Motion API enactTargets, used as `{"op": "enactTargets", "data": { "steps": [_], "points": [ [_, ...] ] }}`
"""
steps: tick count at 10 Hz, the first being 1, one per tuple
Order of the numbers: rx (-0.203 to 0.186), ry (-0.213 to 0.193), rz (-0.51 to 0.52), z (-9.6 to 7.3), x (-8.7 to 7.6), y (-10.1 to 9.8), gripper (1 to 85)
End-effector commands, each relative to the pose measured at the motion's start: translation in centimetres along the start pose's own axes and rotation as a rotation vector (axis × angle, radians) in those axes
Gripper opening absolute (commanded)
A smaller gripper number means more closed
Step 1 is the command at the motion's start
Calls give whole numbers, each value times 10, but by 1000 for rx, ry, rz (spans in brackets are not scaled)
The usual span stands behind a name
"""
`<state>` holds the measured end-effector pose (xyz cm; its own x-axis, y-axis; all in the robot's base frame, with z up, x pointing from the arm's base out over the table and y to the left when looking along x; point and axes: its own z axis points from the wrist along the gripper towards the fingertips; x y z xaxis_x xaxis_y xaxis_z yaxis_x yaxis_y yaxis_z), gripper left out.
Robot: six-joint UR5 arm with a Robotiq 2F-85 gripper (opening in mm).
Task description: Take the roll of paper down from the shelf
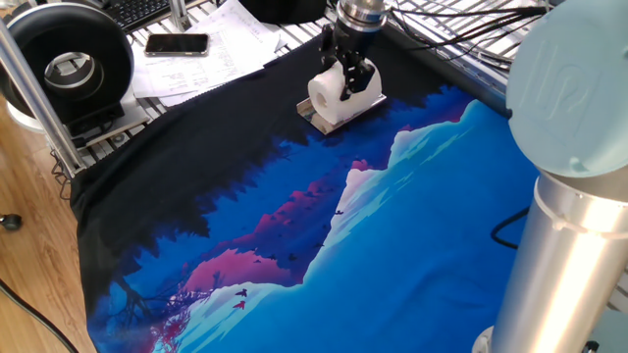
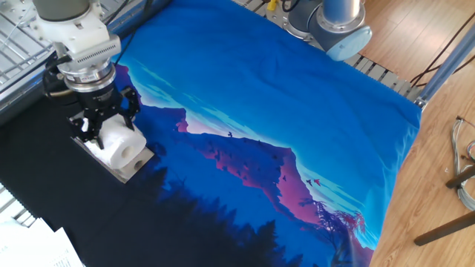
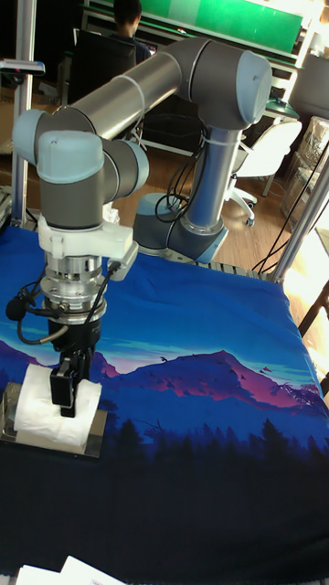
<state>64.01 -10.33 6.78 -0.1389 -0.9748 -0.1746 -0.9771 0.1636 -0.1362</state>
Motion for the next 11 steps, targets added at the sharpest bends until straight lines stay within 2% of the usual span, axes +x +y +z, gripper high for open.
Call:
{"op": "enactTargets", "data": {
  "steps": [1, 2, 3, 5, 8, 11],
  "points": [
    [21, -5, 42, -3, -2, 0, 477],
    [21, 14, 63, -11, -1, 2, 400],
    [18, 25, 69, -18, -2, 2, 380],
    [0, -1, 88, -21, -19, 1, 377],
    [-9, -35, 115, -21, -36, 1, 380],
    [9, -53, 142, -16, -54, -4, 377]
  ]
}}
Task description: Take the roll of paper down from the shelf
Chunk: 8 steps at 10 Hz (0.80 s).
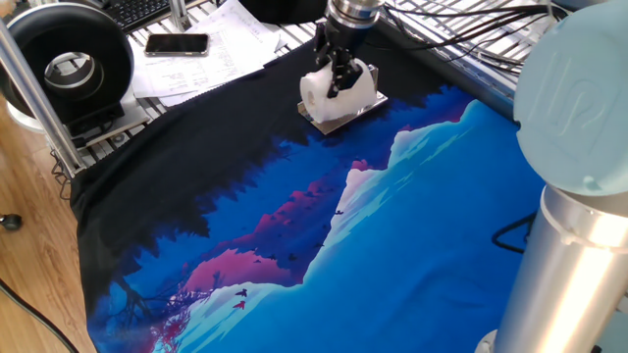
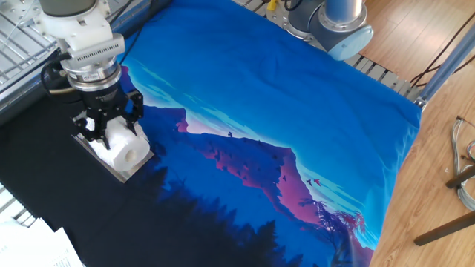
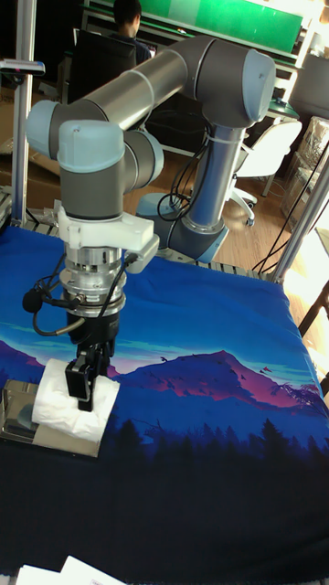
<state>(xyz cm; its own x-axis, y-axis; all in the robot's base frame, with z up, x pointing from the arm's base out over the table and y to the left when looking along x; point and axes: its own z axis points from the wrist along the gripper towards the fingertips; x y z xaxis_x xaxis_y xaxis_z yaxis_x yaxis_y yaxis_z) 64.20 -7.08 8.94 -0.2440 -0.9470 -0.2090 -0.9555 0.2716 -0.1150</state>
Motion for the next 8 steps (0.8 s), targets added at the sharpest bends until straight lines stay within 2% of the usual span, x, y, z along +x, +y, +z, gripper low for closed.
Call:
{"op": "enactTargets", "data": {
  "steps": [1, 3, 4, 8],
  "points": [
    [8, -36, 40, 1, -25, -2, 377],
    [5, -46, 51, 0, -38, -4, 377],
    [13, -62, 67, -1, -49, -6, 377],
    [-9, -143, 152, -7, -93, -4, 373]
  ]
}}
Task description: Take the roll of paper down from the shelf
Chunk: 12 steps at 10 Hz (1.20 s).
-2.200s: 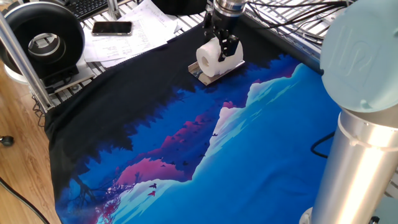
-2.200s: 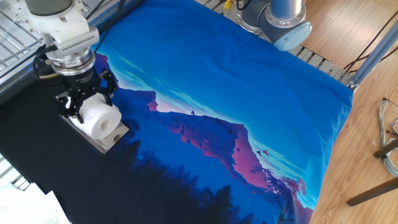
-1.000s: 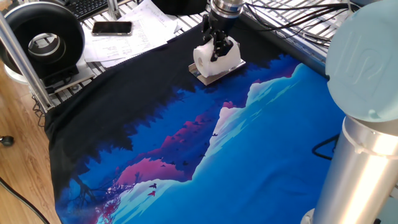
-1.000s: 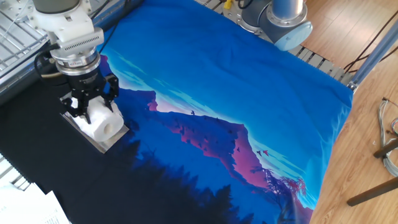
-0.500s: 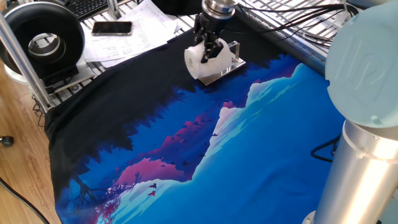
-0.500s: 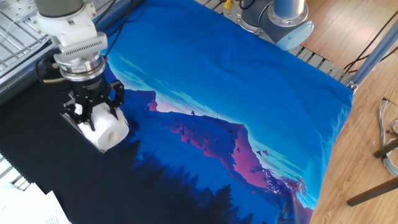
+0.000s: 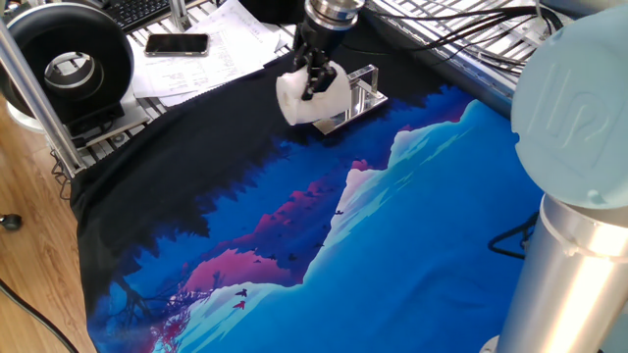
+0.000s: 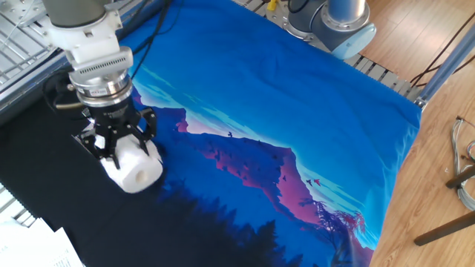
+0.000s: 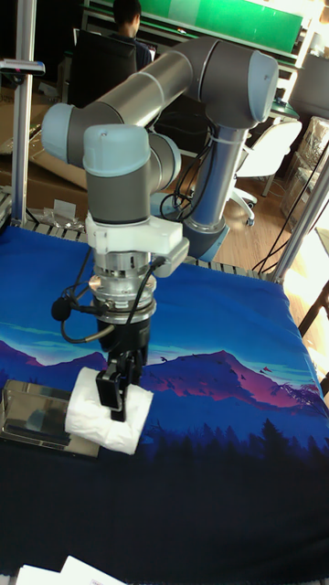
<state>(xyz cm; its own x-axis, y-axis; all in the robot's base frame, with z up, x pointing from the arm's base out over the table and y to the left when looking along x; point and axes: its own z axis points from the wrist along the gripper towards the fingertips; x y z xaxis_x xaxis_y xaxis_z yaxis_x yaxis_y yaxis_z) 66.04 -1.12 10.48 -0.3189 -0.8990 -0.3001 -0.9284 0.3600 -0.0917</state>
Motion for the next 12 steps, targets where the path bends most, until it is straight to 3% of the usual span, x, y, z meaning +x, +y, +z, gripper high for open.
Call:
{"op": "enactTargets", "data": {
  "steps": [1, 3, 4, 8, 11, 12],
  "points": [
    [-13, -55, 76, -3, -34, 3, 360],
    [-22, -54, 110, -3, -38, 5, 360],
    [-23, -55, 115, -1, -38, 5, 420],
    [21, -52, 80, 6, -36, -7, 797],
    [18, -34, 82, 5, -32, -6, 817],
    [-2, -4, 124, 3, -25, -1, 710]
  ]
}}
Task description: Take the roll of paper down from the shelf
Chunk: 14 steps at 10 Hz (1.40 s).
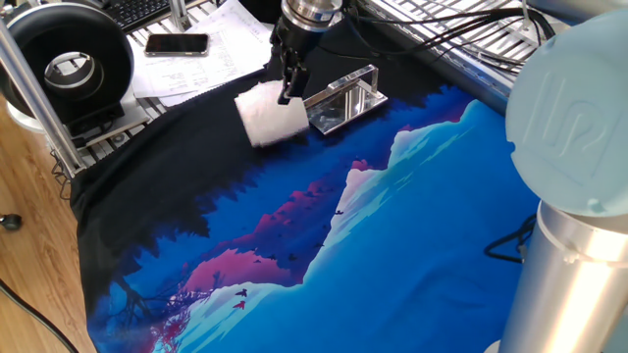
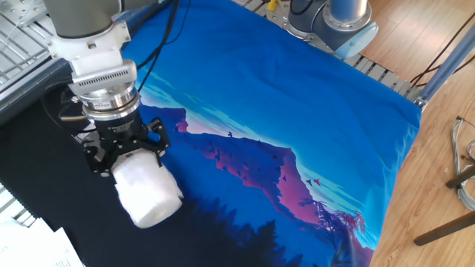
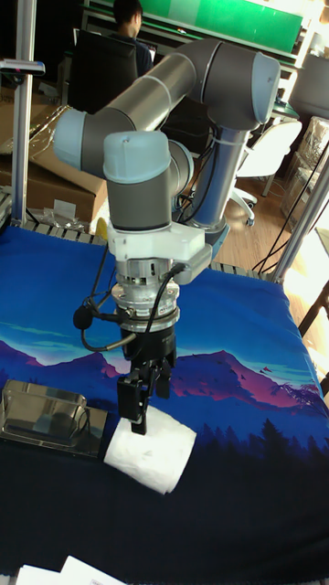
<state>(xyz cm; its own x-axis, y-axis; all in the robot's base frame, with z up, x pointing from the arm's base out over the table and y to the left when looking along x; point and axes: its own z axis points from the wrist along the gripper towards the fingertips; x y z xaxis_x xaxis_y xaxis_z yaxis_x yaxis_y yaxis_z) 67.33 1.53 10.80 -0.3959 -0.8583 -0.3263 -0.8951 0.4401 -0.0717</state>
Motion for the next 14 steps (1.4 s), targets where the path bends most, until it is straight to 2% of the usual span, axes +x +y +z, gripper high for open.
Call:
{"op": "enactTargets", "data": {
  "steps": [1, 2, 3, 4, 5, 6, 9, 10, 12, 14],
  "points": [
    [-35, 72, 87, -10, 15, 10, 543],
    [-52, 133, 137, -19, 26, 16, 413],
    [-64, 165, 205, -29, 28, 20, 237],
    [-52, 191, 283, -41, 26, 16, 83],
    [-39, 217, 332, -47, 29, 13, 17],
    [-59, 209, 388, -50, 26, 14, 17],
    [-69, 202, 466, -62, 30, -2, 17],
    [-50, 208, 524, -63, 32, -7, 17],
    [39, 254, 557, -65, 49, -24, 17],
    [32, 245, 563, -62, 45, -24, 17]
  ]
}}
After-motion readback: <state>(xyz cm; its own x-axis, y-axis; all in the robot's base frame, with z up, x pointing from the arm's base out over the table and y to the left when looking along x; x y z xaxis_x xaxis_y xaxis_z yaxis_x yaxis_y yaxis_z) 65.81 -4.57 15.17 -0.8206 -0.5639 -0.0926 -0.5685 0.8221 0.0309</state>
